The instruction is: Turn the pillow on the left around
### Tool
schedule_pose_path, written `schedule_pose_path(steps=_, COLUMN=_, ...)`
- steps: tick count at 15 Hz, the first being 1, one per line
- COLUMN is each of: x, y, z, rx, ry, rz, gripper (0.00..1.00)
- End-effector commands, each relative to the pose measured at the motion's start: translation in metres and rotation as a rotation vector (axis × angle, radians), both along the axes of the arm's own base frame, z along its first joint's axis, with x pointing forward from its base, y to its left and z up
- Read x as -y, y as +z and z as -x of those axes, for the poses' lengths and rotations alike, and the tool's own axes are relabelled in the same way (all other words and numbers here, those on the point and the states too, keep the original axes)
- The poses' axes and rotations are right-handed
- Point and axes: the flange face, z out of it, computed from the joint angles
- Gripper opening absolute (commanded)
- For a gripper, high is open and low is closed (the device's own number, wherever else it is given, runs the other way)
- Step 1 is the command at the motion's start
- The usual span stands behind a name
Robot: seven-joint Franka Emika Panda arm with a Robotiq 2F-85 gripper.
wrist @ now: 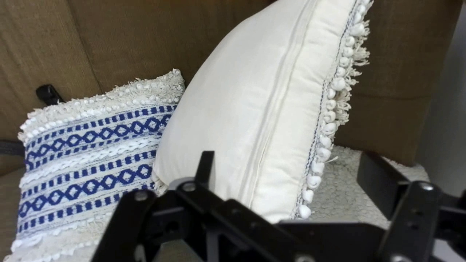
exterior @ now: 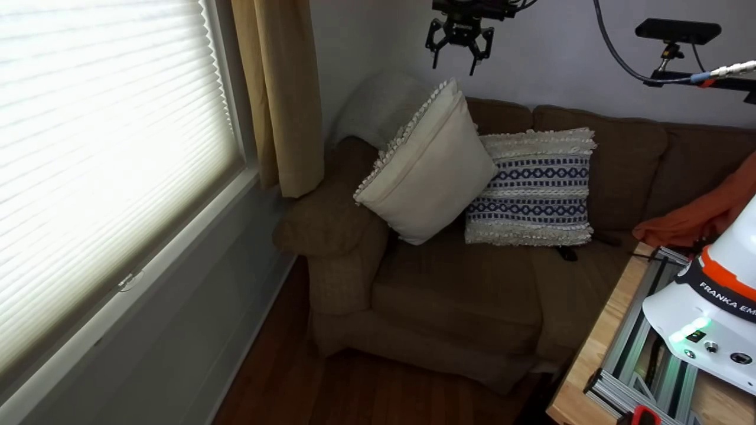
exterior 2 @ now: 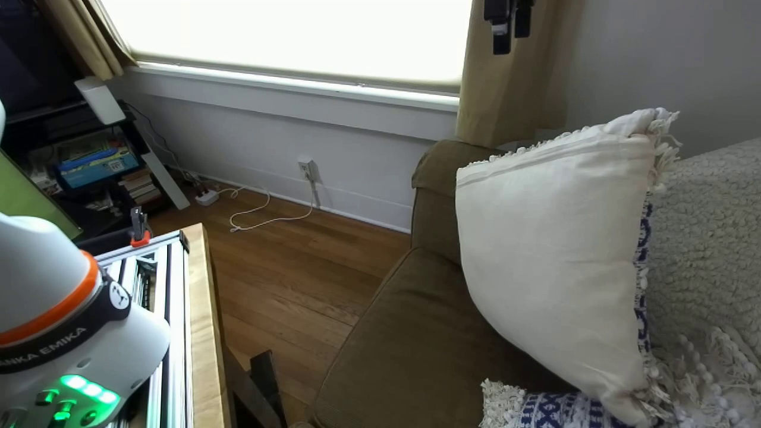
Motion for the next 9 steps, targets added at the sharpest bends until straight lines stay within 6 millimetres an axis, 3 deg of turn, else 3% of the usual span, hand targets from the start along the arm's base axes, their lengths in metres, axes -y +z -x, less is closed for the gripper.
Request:
schedule_pose_path(steps=1, x=0.002, y=-0.012, z=-0.021, rx=0.021, ry=-0.197, rz=0.004, gripper=1.00)
schedule_pose_path(steps=6, x=0.010, y=-0.025, z=-0.038, rx=0.091, ry=-0.461, rz=0.005, gripper=1.00)
schedule_pose_path(steps=9, x=0.027, y=-0.032, z=-0.045, rx=0.141, ry=-0.610, rz=0.034, gripper=1.00)
